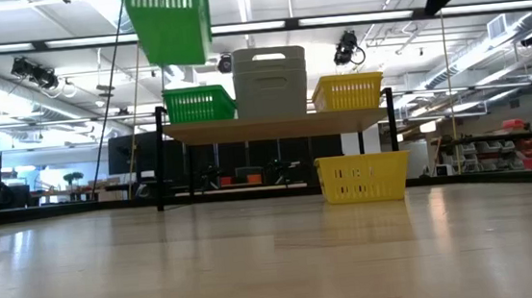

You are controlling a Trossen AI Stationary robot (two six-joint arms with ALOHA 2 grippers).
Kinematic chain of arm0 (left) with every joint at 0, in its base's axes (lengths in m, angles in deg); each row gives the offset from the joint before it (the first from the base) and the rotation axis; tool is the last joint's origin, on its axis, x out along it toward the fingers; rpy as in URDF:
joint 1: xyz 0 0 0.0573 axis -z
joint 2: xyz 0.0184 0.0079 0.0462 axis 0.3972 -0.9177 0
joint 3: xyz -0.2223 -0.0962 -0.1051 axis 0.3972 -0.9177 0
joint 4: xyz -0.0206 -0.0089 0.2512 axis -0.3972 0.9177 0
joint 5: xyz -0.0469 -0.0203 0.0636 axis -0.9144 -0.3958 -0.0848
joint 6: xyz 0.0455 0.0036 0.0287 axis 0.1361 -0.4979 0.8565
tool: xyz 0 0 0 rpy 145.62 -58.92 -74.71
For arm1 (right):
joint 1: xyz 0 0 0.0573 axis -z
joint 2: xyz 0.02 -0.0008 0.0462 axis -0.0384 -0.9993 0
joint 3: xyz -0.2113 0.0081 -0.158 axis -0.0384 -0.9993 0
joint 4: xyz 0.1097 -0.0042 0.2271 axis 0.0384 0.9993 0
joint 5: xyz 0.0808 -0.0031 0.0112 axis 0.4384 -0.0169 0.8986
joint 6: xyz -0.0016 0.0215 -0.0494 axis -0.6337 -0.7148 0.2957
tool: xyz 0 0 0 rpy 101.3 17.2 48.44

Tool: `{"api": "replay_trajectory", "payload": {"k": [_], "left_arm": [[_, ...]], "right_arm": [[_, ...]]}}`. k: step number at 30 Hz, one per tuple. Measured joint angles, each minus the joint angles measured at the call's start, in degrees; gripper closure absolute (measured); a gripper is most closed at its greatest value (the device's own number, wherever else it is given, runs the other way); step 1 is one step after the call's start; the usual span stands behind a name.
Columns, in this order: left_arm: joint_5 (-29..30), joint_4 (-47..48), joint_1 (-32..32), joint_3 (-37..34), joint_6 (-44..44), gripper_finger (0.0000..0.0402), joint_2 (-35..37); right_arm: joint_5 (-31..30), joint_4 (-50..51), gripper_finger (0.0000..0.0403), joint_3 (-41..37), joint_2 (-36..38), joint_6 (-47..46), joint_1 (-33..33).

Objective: Stack baskets on shelf by color
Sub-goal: Stack the green bin on top of the green bins on the shelf

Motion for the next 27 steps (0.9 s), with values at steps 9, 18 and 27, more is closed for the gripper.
{"api": "replay_trajectory", "payload": {"k": [9,18,27], "left_arm": [[10.16,0.38,-7.90,0.00,13.23,0.0390,0.01],[-4.28,-7.81,-24.71,-0.13,31.46,0.0391,3.73],[-20.50,-15.98,-38.89,-0.11,40.96,0.0391,5.78]], "right_arm": [[-0.34,-0.59,0.0147,0.00,0.00,0.10,1.13],[0.69,-3.39,0.0147,0.00,-0.02,-0.47,1.11],[1.11,-3.30,0.0147,0.02,0.00,-1.83,0.96]]}}
